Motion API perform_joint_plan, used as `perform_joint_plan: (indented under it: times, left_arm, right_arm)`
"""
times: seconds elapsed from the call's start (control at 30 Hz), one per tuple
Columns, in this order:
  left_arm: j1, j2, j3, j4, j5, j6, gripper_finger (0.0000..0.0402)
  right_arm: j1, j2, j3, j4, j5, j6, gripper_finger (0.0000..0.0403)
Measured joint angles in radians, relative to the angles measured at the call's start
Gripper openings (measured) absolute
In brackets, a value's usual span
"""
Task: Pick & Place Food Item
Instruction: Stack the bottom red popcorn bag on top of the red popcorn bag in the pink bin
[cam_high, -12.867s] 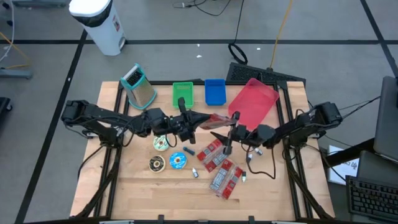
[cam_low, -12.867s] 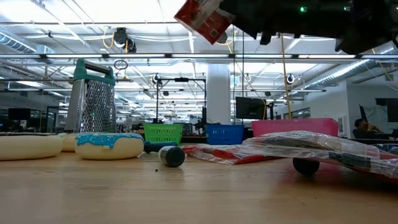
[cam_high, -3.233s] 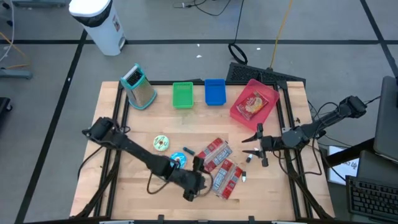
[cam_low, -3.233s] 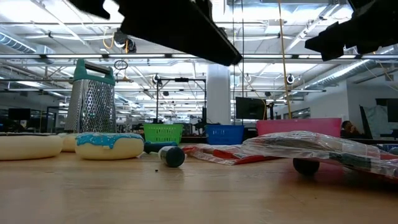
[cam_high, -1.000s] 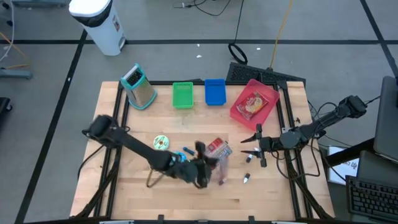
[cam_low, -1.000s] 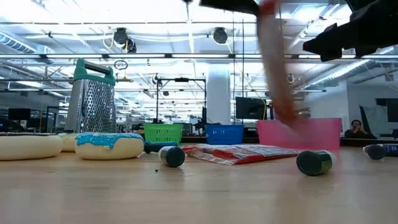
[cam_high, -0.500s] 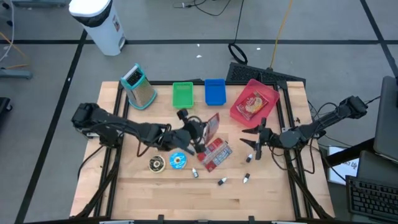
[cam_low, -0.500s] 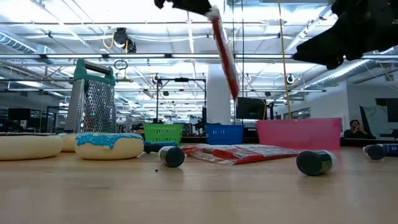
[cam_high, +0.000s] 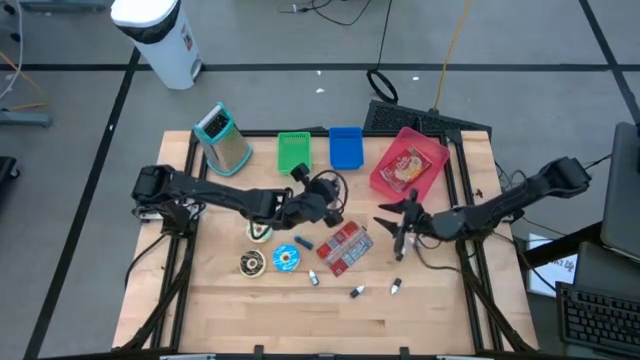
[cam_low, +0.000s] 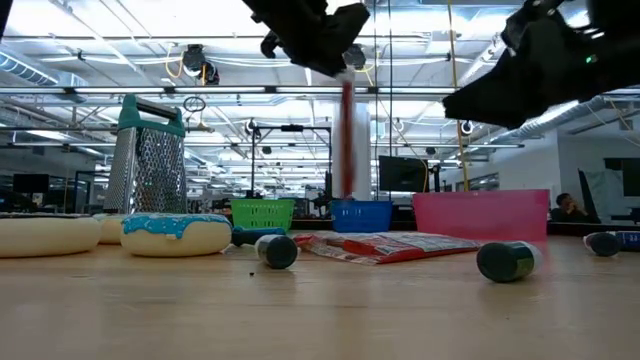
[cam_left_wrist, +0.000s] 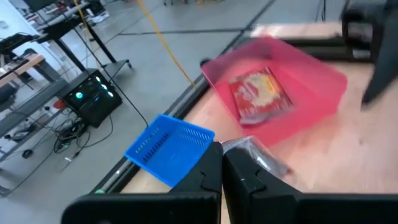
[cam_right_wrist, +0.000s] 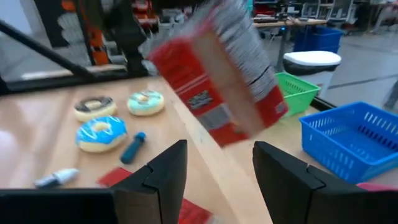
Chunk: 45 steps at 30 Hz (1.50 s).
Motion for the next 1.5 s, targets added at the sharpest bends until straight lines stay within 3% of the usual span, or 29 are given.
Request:
perform_joint_plan:
  times: [0.13,0.3,0.47,0.6,0.77,1.07,1.23,1.37,1.5]
  left_arm:
    - [0.007,0.0,0.0,0.039,0.0,0.002,0.0]
    - [0.012,-0.002,0.0,0.04,0.0,0.002,0.0]
    - [0.017,-0.002,0.0,0.04,0.0,-0.014,0.0]
    - [0.023,-0.002,0.0,0.054,0.0,-0.024,0.0]
    - [0.029,-0.002,0.0,0.068,0.0,-0.024,0.0]
    - [0.033,-0.002,0.0,0.066,-0.003,-0.073,0.0]
    - [0.033,-0.003,0.0,0.069,0.016,-0.024,0.0]
    - [0.033,-0.018,0.0,0.066,0.072,0.026,0.0]
    - [0.033,-0.041,0.0,0.067,0.154,0.027,0.0]
  right_arm:
    - [-0.008,0.152,0.039,0.068,-0.012,-0.076,0.019]
    - [-0.01,0.298,0.141,0.088,-0.031,-0.181,0.0248]
    - [-0.025,0.401,0.262,0.09,0.072,-0.297,0.0306]
    - [-0.036,0.475,0.348,0.094,0.073,-0.34,0.033]
    - [-0.047,0.555,0.412,0.173,0.078,-0.38,0.0335]
    - [-0.047,0.627,0.423,0.375,0.281,-0.529,0.0316]
    - [-0.047,0.63,0.423,0.379,0.232,-0.532,0.0311]
    - [-0.043,0.63,0.422,0.375,0.173,-0.539,0.0313]
    - [-0.03,0.63,0.421,0.349,0.179,-0.597,0.0311]
